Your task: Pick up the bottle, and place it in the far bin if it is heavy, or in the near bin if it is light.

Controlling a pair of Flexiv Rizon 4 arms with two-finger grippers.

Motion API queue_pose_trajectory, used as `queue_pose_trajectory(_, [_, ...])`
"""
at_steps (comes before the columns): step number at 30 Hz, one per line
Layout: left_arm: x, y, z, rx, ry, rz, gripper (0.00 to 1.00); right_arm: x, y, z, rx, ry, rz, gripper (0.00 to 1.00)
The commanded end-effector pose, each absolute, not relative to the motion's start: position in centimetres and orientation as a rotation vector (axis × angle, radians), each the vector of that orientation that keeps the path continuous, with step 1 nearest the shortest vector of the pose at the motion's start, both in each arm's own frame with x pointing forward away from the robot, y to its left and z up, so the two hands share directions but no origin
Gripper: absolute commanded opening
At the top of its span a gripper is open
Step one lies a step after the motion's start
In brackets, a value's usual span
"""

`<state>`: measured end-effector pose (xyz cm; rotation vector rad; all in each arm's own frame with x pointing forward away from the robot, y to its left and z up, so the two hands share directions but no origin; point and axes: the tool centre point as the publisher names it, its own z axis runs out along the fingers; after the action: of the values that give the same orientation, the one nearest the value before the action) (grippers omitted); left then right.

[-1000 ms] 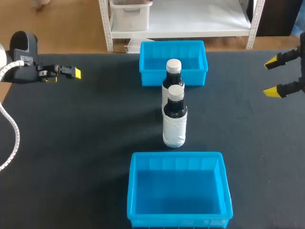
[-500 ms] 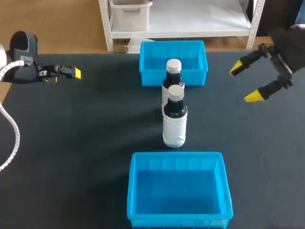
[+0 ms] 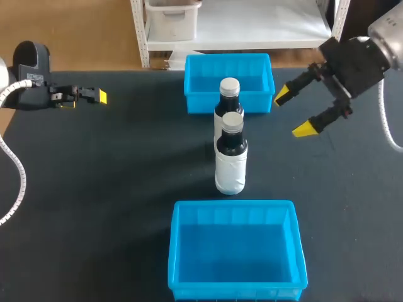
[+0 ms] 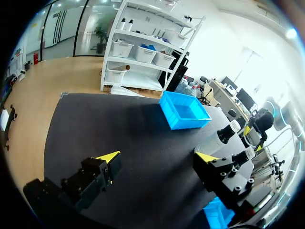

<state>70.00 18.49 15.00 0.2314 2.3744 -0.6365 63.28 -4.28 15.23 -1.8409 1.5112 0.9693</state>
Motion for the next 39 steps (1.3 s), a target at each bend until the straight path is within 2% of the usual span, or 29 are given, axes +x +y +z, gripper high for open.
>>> queue_pose_trajectory(1, [70.0,18.5,15.0,0.231,2.374,-0.636,1.0,62.2,-3.0,14.8,-1.745,1.544,0.868,1.0])
queue_pose_trajectory(21, [70.0,18.5,15.0,0.231,2.374,-0.636,1.0,61.3,2.9,13.7,-1.673,1.538,0.92,1.0])
queue_pose_trajectory(39, [70.0,18.5,15.0,0.231,2.374,-0.636,1.0,61.3,5.5,12.4,-1.614,1.585,0.93,1.0])
